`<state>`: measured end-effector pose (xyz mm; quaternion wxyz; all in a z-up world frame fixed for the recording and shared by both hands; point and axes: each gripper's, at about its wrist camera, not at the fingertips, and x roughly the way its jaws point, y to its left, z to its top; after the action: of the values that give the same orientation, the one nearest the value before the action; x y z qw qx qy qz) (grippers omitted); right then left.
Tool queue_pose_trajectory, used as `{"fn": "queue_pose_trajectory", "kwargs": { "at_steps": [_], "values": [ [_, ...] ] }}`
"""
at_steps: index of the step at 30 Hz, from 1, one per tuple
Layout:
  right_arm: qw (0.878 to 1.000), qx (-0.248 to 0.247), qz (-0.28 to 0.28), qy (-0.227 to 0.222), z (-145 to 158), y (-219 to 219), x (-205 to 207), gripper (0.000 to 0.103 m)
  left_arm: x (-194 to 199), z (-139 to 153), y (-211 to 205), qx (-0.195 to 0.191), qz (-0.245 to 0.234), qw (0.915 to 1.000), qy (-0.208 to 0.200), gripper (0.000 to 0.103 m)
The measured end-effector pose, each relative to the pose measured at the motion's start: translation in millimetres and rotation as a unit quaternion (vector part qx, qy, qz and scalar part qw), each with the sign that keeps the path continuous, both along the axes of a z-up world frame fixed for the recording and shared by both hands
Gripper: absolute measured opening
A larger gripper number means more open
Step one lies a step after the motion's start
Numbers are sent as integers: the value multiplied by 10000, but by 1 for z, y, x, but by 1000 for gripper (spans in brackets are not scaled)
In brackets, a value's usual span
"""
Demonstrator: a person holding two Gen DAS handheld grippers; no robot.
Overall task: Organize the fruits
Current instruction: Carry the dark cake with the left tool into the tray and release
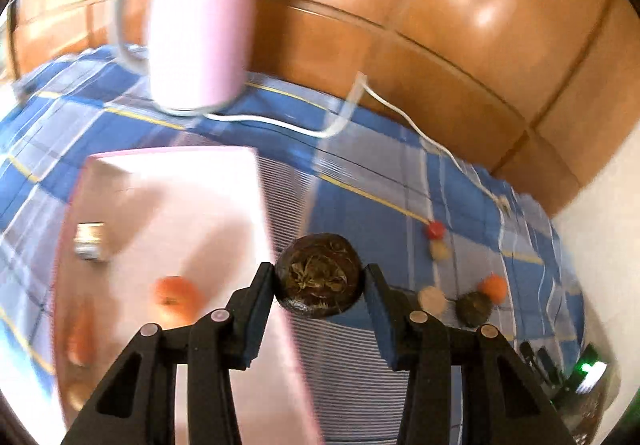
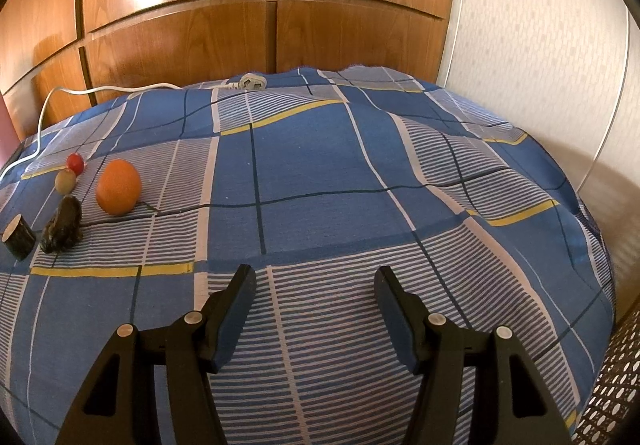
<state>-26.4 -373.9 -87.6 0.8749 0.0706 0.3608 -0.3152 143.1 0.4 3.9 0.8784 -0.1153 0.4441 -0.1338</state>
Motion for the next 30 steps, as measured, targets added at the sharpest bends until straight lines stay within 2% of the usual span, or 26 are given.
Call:
{"fn": "queue_pose_trajectory", "kwargs": {
  "at_steps": [3, 8, 12, 15, 21, 22, 24, 30],
  "values": [
    [10000, -34, -4, 25, 0, 1, 1, 62, 2, 0, 43, -308, 428, 9986, 59, 46],
    [10000, -80, -7, 51, 0, 2, 1, 62, 7, -6, 101, -562, 956, 9937, 191, 46],
    [9999, -113, -5, 63, 0, 2, 1, 62, 13, -12, 125, -691, 1162, 9903, 310, 46],
    [9999, -130, -8, 70, 0, 3, 1, 62, 18, -18, 126, -769, 1267, 9881, 402, 46],
    [9999, -132, -10, 72, 0, 3, 1, 62, 33, -33, 119, -601, 1313, 9880, 542, 46],
    [9999, -130, -10, 69, -1, 3, 1, 62, 35, -35, 117, -503, 1336, 9884, 514, 47],
    [9999, -123, -11, 67, -1, 3, 1, 62, 36, -36, 113, -370, 1328, 9893, 479, 57],
    [9999, -125, -12, 65, -1, 3, 1, 62, 18, -33, 105, 5, 1412, 9894, 344, 57]
  ]
}}
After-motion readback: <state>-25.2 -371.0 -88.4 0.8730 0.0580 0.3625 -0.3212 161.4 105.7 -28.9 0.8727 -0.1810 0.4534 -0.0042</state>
